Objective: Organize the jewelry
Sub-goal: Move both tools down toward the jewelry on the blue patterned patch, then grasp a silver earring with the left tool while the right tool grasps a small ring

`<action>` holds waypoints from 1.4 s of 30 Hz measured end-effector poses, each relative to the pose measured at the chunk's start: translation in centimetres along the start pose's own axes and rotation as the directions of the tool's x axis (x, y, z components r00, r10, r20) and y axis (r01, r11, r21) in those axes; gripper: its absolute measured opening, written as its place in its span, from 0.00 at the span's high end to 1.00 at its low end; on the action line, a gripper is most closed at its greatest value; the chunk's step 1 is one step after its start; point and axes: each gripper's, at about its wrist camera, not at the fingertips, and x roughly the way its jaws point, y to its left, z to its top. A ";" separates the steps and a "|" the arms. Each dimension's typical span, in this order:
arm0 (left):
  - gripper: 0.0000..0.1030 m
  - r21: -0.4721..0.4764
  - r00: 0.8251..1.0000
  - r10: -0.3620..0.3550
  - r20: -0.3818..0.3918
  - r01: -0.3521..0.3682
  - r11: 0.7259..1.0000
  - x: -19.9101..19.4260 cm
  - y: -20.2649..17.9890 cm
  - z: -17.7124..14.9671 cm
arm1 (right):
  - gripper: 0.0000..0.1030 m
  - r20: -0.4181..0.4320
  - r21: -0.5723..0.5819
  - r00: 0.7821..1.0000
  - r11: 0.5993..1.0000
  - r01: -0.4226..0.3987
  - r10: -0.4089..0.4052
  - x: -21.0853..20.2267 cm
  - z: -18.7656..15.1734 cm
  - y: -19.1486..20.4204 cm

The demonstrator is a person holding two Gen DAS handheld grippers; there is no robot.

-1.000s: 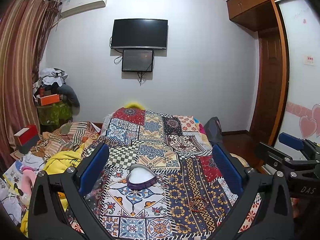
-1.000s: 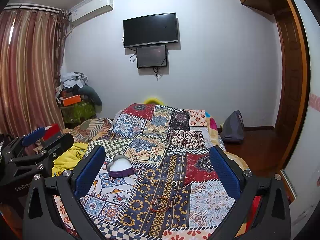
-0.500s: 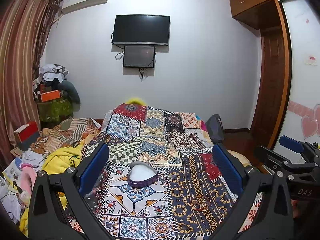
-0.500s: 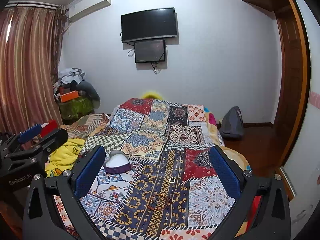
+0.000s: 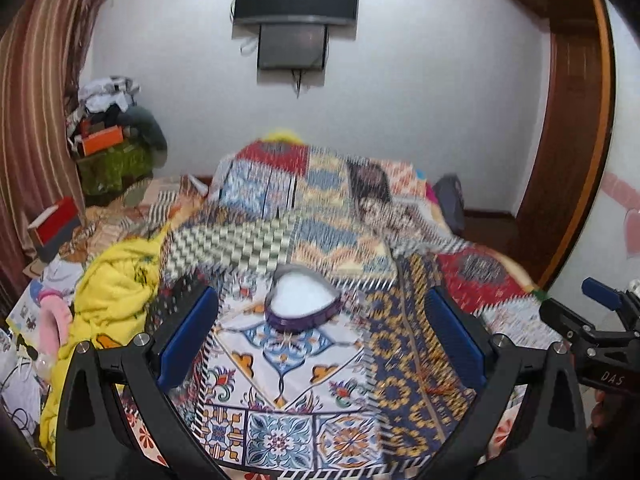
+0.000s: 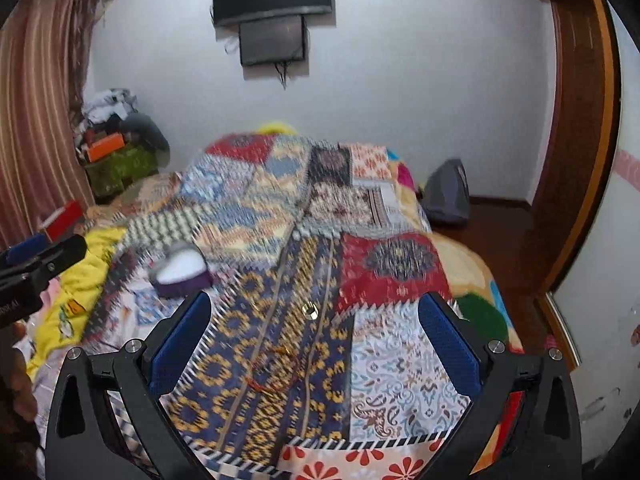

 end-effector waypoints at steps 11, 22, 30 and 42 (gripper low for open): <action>0.11 0.066 0.957 -0.053 -0.286 0.075 0.995 7.0 -0.2 -5.3 | 0.00 -0.212 -0.039 0.974 0.995 -0.097 0.086 5.2 -2.8 0.0; 0.52 0.057 0.895 -0.141 -0.424 0.182 0.982 10.3 -1.2 -8.0 | 0.10 -0.334 -0.052 0.923 0.974 -0.220 0.190 8.6 -4.6 1.1; 0.69 0.036 0.871 -0.195 -0.450 0.236 0.971 11.9 -1.8 -8.1 | 0.24 -0.396 -0.037 0.889 0.963 -0.266 0.230 10.8 -5.2 1.7; 0.87 -0.016 0.849 -0.247 -0.467 0.271 0.962 13.1 -1.4 -8.6 | 0.58 -0.408 -0.021 0.876 0.957 -0.290 0.257 11.5 -4.8 1.9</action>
